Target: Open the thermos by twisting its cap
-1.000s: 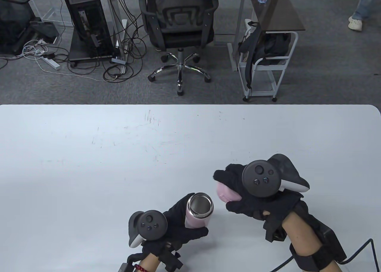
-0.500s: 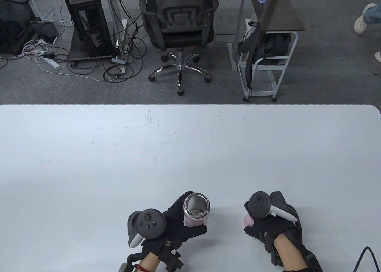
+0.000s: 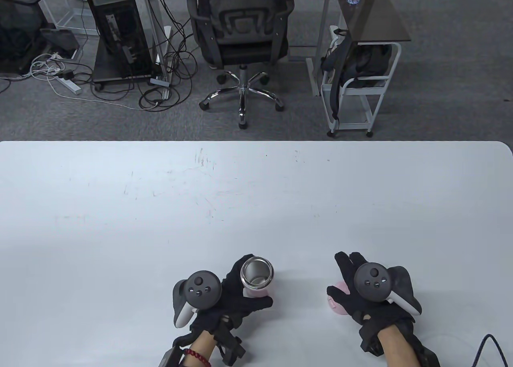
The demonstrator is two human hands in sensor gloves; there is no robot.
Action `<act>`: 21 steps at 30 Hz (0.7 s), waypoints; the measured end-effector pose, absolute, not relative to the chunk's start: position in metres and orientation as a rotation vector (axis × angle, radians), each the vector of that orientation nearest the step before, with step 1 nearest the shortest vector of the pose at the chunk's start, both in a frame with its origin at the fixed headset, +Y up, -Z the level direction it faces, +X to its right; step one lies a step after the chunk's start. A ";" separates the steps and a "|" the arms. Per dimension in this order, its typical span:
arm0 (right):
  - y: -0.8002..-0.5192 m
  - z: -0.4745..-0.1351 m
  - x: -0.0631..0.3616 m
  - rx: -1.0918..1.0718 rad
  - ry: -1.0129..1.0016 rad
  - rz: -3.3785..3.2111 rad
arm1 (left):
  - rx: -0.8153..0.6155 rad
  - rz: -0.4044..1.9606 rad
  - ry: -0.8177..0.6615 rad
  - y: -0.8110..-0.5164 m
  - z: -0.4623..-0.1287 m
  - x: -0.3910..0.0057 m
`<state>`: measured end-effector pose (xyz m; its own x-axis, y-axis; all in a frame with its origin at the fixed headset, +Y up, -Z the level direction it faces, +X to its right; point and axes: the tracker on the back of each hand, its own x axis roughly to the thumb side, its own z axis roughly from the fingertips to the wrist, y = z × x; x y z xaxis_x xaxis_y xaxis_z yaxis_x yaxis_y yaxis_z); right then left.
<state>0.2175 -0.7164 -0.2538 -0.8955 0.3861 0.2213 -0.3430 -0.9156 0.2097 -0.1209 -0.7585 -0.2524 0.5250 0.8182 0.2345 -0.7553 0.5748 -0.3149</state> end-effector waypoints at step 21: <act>-0.709 -0.251 0.221 0.313 -0.028 2.751 | 0.153 0.039 -0.129 -0.694 -0.234 -0.195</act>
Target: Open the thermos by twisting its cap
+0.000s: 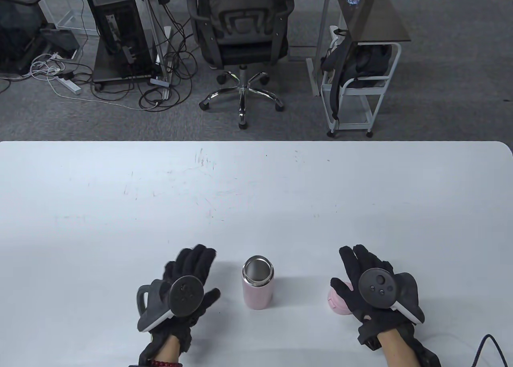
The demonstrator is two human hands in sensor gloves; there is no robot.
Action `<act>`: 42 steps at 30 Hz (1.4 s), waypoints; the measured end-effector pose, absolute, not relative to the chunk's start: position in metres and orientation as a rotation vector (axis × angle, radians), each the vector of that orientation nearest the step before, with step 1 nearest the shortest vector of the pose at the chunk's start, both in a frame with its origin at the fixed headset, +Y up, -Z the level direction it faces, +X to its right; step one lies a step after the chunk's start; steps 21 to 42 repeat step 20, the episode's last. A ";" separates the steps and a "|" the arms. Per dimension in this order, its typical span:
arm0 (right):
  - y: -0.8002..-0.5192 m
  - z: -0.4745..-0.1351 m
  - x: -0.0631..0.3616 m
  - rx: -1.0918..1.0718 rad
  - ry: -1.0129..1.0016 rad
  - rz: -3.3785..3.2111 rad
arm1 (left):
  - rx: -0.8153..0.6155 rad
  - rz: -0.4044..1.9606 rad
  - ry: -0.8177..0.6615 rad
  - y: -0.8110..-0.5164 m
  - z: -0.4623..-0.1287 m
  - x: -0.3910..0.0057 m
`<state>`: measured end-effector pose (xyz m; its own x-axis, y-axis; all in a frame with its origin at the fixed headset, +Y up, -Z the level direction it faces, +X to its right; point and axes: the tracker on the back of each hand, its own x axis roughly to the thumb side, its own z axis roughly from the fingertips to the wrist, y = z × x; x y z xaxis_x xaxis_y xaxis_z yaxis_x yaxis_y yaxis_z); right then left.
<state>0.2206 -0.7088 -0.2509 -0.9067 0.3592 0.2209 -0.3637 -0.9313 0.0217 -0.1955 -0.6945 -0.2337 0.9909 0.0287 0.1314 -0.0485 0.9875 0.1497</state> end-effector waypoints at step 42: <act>-0.720 -0.251 0.212 0.333 0.036 2.744 | 0.030 0.054 -0.147 -0.709 -0.243 -0.190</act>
